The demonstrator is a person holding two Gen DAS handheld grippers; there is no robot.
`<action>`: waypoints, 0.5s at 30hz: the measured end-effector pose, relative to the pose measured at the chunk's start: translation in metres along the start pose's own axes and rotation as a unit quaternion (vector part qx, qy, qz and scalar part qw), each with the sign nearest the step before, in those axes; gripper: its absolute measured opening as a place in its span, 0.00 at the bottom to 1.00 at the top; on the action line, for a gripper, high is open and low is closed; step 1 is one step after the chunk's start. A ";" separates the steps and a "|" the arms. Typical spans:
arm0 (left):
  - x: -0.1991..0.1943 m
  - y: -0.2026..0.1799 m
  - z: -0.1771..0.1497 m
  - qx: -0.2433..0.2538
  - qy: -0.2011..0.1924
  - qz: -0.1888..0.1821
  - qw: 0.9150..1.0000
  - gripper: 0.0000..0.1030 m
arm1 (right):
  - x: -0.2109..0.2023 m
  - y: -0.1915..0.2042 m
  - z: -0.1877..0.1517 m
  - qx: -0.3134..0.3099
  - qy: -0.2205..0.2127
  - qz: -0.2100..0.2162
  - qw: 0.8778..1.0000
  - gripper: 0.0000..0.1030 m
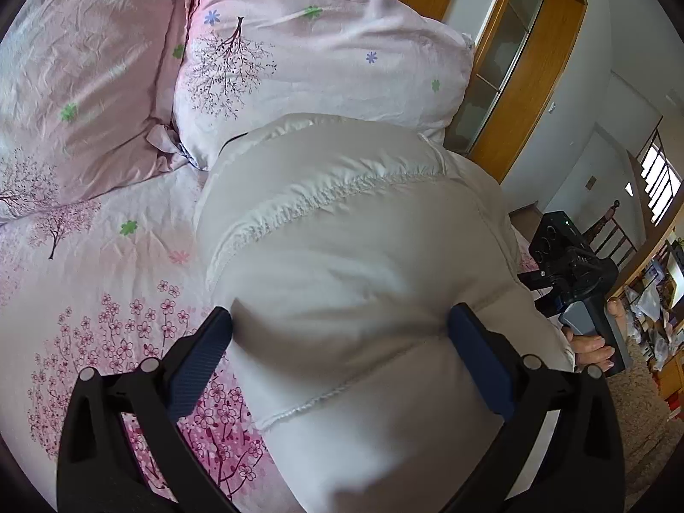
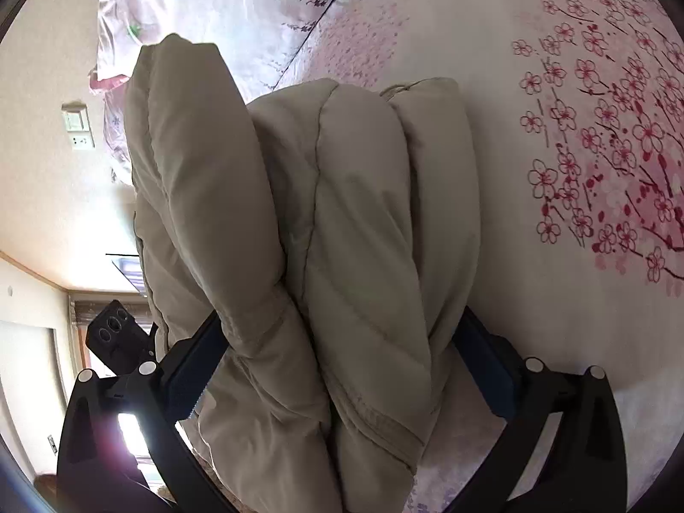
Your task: Fold large clothes
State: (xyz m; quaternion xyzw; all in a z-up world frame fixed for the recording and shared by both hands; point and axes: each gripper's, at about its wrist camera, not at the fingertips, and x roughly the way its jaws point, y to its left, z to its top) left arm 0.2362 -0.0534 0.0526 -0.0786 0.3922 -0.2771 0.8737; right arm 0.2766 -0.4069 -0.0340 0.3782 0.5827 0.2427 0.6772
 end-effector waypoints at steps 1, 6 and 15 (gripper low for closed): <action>0.001 0.001 0.000 -0.002 0.001 -0.004 1.000 0.98 | 0.004 0.004 0.003 -0.001 0.004 0.002 1.000 0.99; 0.006 0.021 -0.002 -0.037 0.016 -0.053 0.998 0.98 | 0.023 0.019 0.007 -0.021 0.031 -0.003 0.999 0.99; 0.020 0.064 -0.012 -0.129 0.040 -0.161 0.978 0.98 | 0.031 0.018 0.010 -0.036 0.039 0.017 0.998 0.99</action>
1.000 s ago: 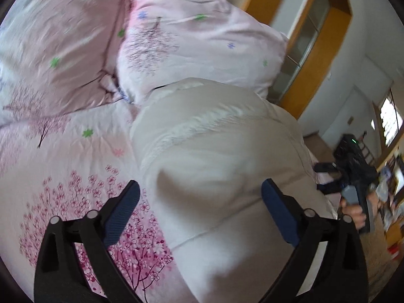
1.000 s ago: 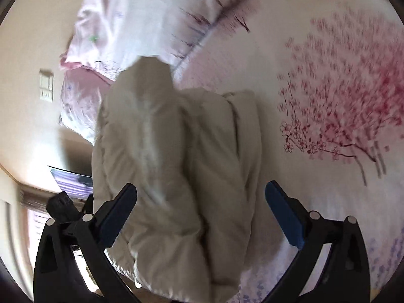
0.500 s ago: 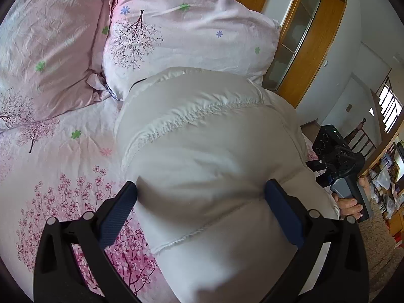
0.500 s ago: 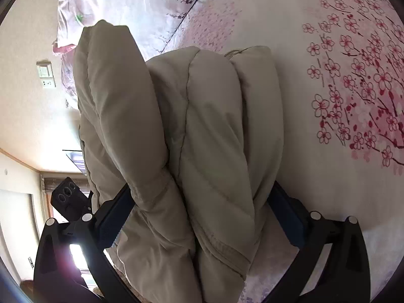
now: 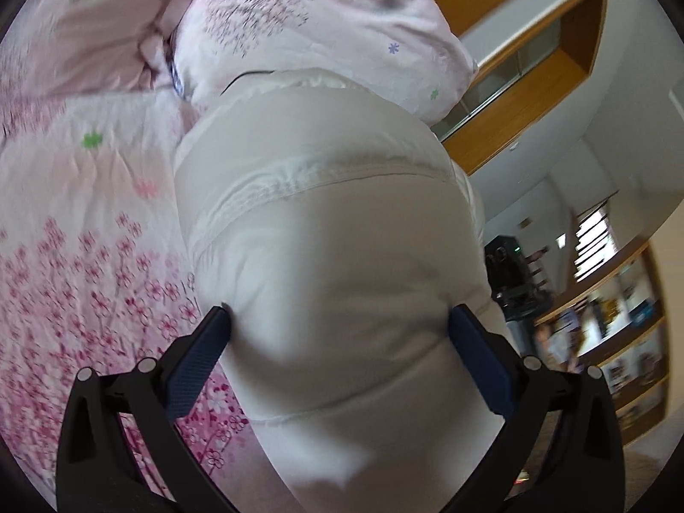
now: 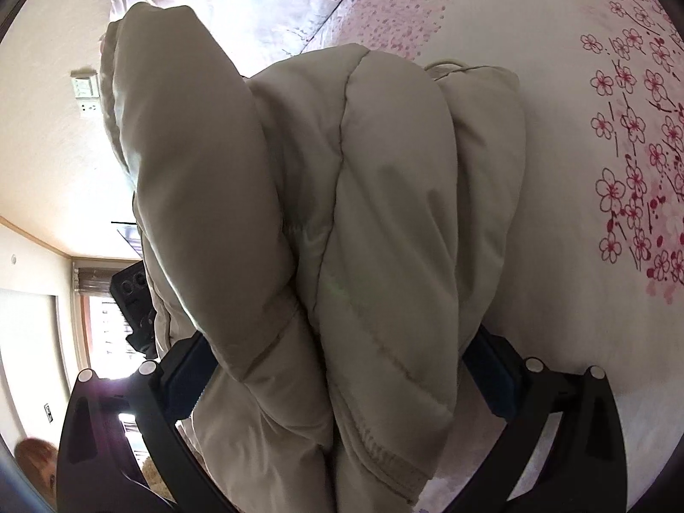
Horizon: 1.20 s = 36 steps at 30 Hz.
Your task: Fold large clothes
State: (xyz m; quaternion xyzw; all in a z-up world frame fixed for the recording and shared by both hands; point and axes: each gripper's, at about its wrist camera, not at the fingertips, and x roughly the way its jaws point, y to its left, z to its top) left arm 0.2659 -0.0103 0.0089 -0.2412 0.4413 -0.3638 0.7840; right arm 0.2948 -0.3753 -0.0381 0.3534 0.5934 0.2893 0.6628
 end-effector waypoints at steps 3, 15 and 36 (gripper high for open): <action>0.001 0.013 -0.001 -0.028 0.002 -0.032 0.999 0.98 | -0.003 -0.007 0.000 -0.010 0.000 0.006 1.000 0.99; 0.006 0.031 -0.008 -0.068 -0.009 -0.081 0.994 0.98 | 0.017 -0.005 -0.009 -0.078 -0.016 0.051 0.996 0.94; -0.110 0.072 0.026 -0.039 -0.133 -0.013 0.990 0.76 | 0.107 0.097 0.030 -0.145 -0.013 0.106 0.984 0.71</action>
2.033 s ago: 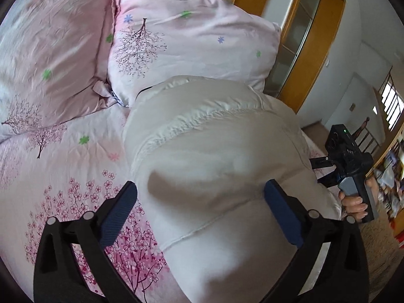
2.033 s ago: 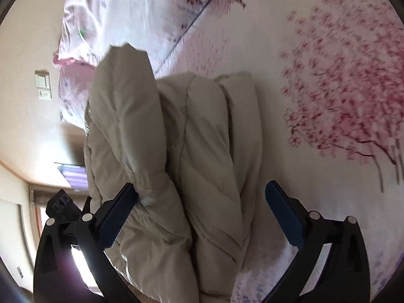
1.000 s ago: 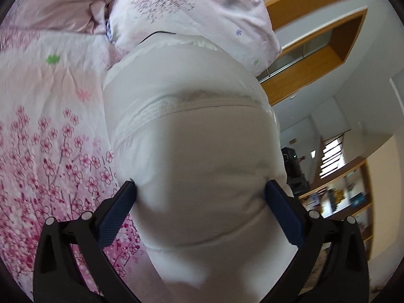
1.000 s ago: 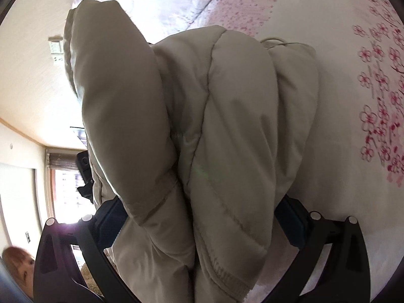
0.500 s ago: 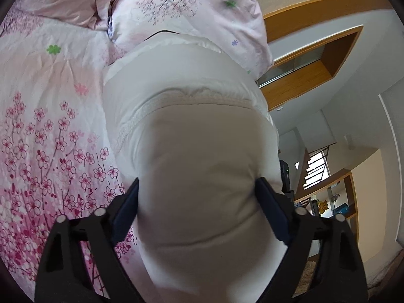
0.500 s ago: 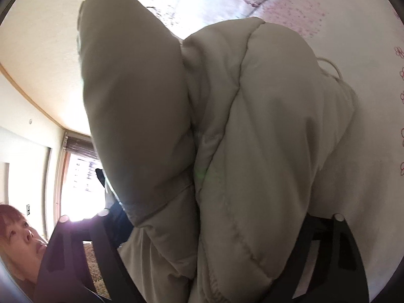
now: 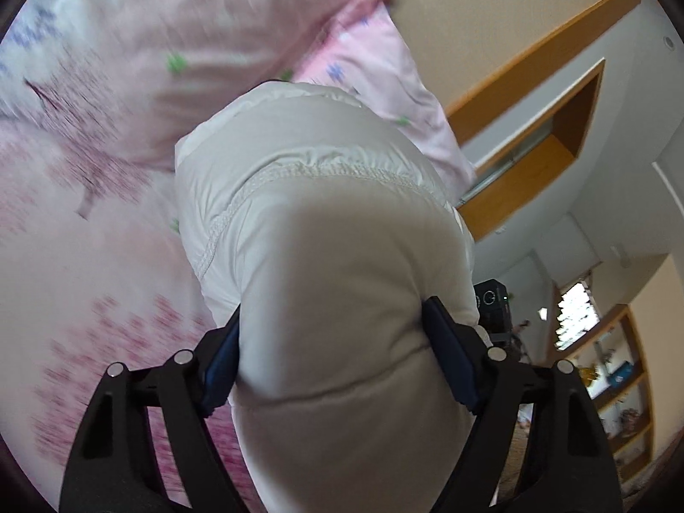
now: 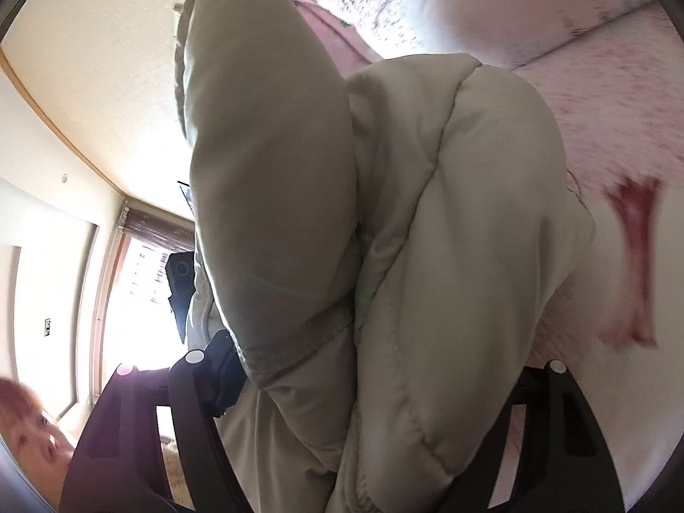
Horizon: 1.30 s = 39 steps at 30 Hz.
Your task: Fold large clothes
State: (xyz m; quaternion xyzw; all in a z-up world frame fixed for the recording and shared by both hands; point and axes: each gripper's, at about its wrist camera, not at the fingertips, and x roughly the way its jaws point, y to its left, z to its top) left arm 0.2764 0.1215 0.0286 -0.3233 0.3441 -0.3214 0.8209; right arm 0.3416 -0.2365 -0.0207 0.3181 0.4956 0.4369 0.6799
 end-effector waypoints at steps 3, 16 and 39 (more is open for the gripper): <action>-0.010 0.018 0.011 -0.003 -0.006 0.034 0.999 0.76 | 0.035 -0.008 0.006 0.023 0.009 -0.007 1.000 0.71; -0.013 0.054 0.002 0.040 -0.004 0.153 0.987 0.85 | 0.060 -0.024 -0.014 0.095 -0.005 -0.078 0.992 0.88; -0.033 -0.082 -0.083 0.240 -0.077 0.346 0.904 0.98 | 0.018 0.137 -0.134 -0.233 -0.218 -0.307 0.897 0.51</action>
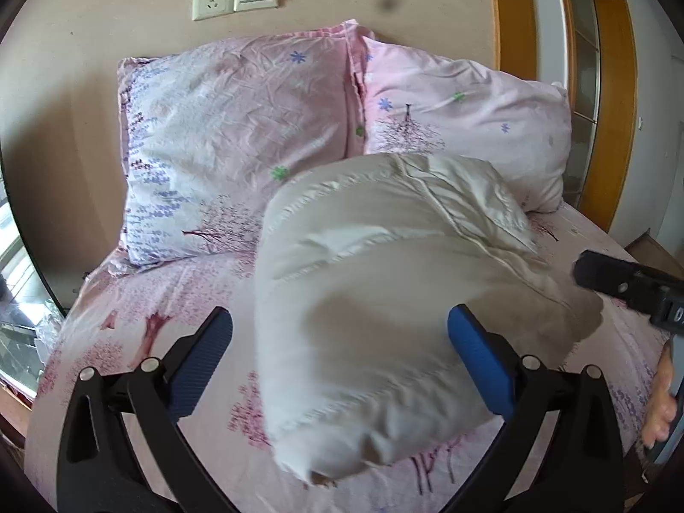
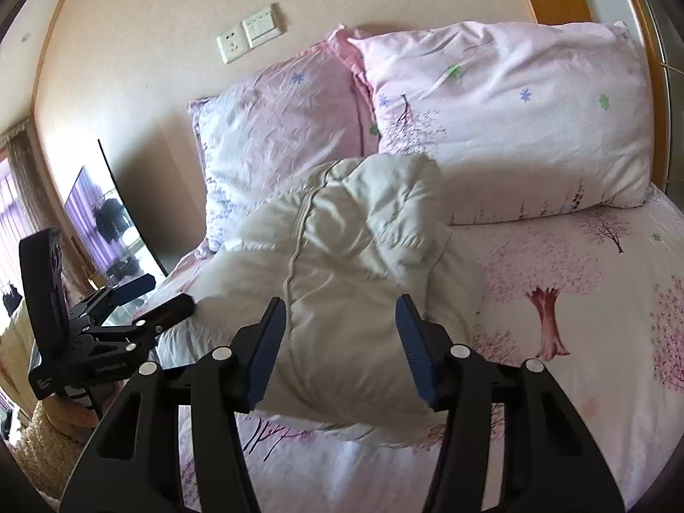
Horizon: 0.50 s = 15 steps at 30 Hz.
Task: Fold large clothes
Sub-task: 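Press the rolled bundle down onto the bed and open both tools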
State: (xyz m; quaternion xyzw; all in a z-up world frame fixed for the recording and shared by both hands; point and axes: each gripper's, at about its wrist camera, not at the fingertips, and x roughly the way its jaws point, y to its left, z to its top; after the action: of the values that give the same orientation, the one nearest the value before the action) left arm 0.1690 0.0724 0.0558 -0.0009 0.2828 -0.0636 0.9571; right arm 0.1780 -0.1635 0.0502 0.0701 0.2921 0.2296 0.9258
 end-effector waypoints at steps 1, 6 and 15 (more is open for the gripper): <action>0.001 -0.003 -0.003 -0.003 0.002 -0.008 1.000 0.98 | 0.002 0.003 -0.002 -0.002 0.004 -0.005 1.000 0.50; 0.007 -0.012 -0.014 -0.007 0.012 -0.026 1.000 0.98 | 0.027 0.001 -0.018 0.005 0.049 -0.042 0.998 0.48; 0.026 -0.036 -0.030 0.046 0.032 -0.011 0.998 0.98 | 0.052 -0.019 -0.019 0.042 0.111 -0.035 0.992 0.48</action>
State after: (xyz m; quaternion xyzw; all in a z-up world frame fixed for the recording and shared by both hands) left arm 0.1701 0.0344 0.0172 0.0422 0.3096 -0.0872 0.9459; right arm 0.2126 -0.1563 0.0029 0.0729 0.4051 0.1913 0.8911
